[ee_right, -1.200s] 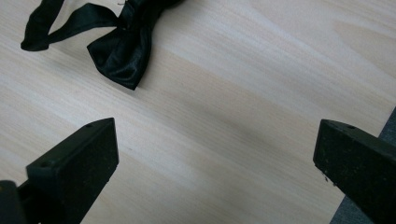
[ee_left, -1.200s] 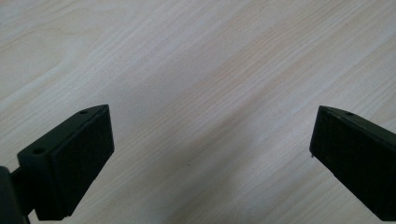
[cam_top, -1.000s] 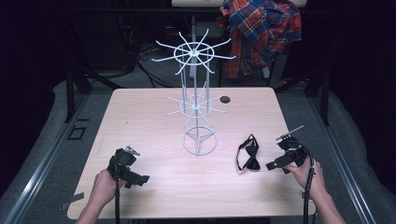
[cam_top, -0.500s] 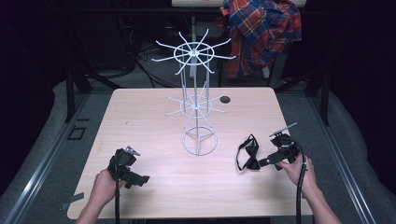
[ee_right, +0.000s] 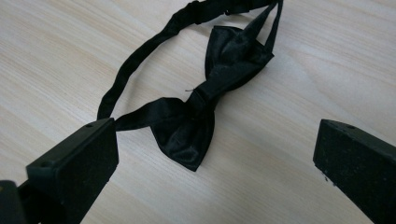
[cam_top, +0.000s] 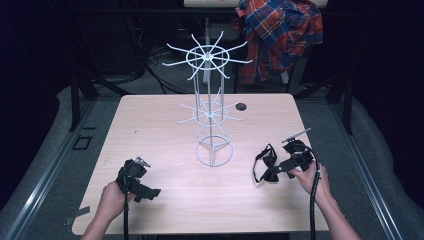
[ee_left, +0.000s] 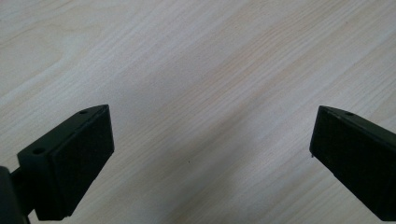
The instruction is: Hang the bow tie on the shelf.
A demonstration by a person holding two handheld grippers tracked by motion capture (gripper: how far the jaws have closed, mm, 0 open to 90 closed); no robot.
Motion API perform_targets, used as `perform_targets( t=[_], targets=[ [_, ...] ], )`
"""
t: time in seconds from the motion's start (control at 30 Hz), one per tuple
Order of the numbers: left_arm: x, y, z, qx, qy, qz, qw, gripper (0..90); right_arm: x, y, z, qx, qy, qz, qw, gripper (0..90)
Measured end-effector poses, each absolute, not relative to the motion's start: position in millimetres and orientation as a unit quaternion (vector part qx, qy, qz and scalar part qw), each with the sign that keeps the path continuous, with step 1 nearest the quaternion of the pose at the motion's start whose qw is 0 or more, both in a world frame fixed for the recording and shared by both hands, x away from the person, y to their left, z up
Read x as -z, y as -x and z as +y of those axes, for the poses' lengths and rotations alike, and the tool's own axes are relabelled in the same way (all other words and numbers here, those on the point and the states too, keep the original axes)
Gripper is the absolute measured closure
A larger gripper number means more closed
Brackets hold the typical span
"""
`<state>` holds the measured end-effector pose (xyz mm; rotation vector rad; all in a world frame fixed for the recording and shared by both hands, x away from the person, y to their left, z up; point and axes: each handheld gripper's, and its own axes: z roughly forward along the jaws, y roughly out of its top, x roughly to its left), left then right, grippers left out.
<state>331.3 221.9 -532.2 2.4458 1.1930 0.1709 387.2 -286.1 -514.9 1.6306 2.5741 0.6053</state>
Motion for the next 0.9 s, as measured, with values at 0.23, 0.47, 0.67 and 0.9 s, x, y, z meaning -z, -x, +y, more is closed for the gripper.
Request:
perform_targets(
  t=[0.23,0.47,0.67,0.9],
  targets=[
    [533,-331,222,-0.06,-0.878,0.428,0.205,0.0,514,-389,-280,-0.194,-0.525,0.828,0.027,3.2],
    [532,-331,222,-0.061,-0.877,0.43,0.205,0.0,511,-401,-273,-0.202,-0.531,0.823,0.024,4.0],
    [533,-331,224,-0.06,-0.877,0.43,0.206,0.0,515,-407,-263,-0.196,-0.534,0.822,0.023,5.3],
    [533,-331,223,-0.06,-0.876,0.431,0.207,0.0,520,-409,-263,-0.188,-0.54,0.82,0.025,17.2]
  ],
)
